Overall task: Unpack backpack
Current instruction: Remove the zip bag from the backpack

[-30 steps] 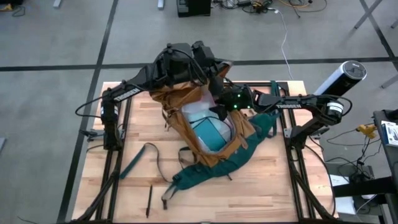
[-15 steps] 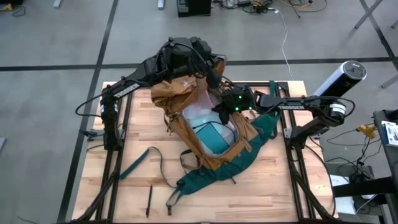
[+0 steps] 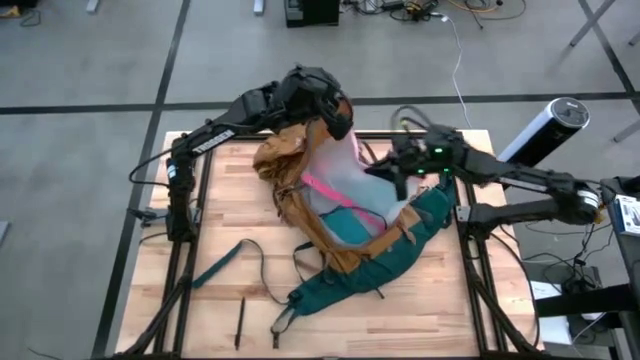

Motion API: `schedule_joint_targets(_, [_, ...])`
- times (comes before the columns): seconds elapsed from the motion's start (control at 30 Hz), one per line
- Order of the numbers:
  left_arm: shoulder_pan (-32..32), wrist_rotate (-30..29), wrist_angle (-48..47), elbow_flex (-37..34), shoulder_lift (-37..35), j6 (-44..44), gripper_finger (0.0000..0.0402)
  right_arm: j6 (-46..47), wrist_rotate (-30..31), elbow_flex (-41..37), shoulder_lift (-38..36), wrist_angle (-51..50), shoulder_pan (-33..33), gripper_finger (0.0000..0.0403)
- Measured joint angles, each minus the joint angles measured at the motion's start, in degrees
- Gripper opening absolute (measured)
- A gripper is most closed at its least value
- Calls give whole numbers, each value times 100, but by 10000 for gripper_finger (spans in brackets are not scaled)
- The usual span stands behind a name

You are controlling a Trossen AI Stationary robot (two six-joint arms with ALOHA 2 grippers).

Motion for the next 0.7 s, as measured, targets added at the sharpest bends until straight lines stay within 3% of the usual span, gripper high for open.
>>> schedule_joint_targets(0.17, [4,-301,-452,-20,181,-33,0,184,-442,0,-838,-289,72,0])
schedule_joint_targets(0.37, [39,-519,-946,-139,254,-61,0,220,-547,0,-1735,-839,383,0])
schedule_joint_targets(0.53, [52,-560,-1235,-361,250,-208,0,643,-982,0,-2117,-890,832,0])
schedule_joint_targets(0.6, [55,-454,-1222,-504,236,-292,0,684,-1108,2,-2176,-1054,1120,0])
schedule_joint_targets(0.7, [38,166,-1069,-882,234,-361,0,596,-1116,0,-2194,-1665,1643,0])
